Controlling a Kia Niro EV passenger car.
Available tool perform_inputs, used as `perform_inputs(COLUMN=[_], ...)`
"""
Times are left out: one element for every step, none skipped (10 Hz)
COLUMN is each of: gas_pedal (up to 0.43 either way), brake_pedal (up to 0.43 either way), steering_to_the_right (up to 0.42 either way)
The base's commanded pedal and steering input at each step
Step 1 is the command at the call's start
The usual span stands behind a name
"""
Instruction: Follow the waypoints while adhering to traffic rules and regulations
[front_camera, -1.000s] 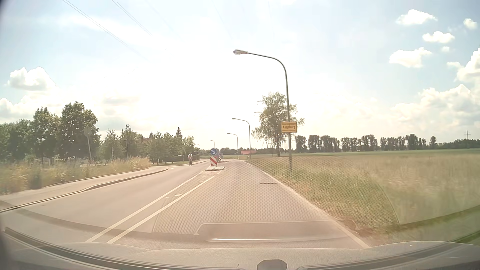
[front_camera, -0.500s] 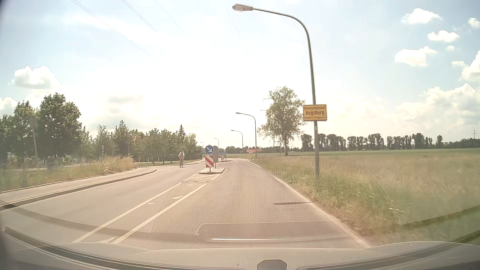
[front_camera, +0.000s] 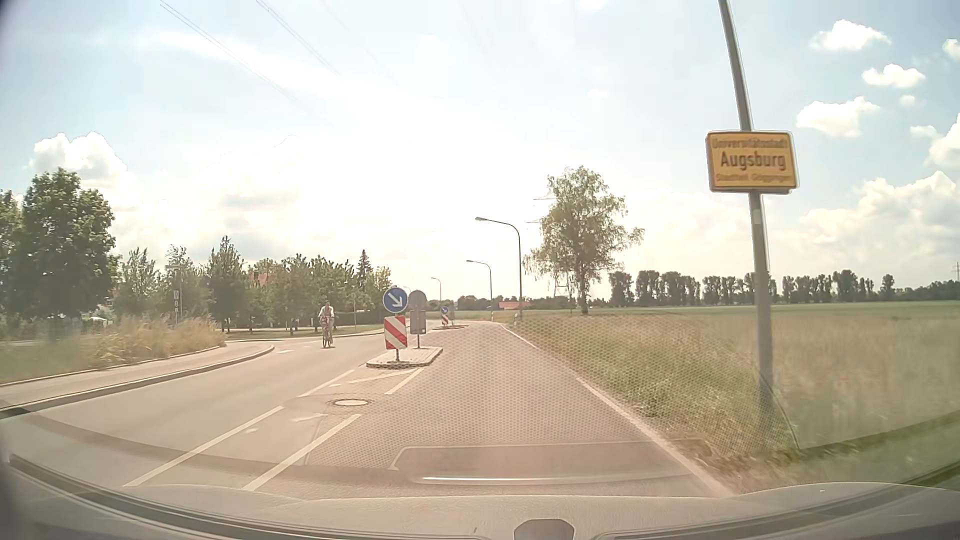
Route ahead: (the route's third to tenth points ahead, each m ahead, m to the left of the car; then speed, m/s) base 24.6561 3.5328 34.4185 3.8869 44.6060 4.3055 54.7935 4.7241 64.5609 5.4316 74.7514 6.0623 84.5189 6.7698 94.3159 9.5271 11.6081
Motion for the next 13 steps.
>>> perform_inputs(gas_pedal=[0.138, 0.138, 0.138, 0.138, 0.150, 0.150, 0.150, 0.150, 0.150, 0.150, 0.157, 0.157, 0.157], brake_pedal=[0.000, 0.000, 0.000, 0.000, 0.000, 0.000, 0.000, 0.000, 0.000, 0.000, 0.000, 0.000, 0.000], steering_to_the_right=[-0.005, -0.006, -0.006, -0.007, -0.009, -0.011, -0.012, -0.013, -0.013, -0.013, -0.013, -0.012, -0.009])
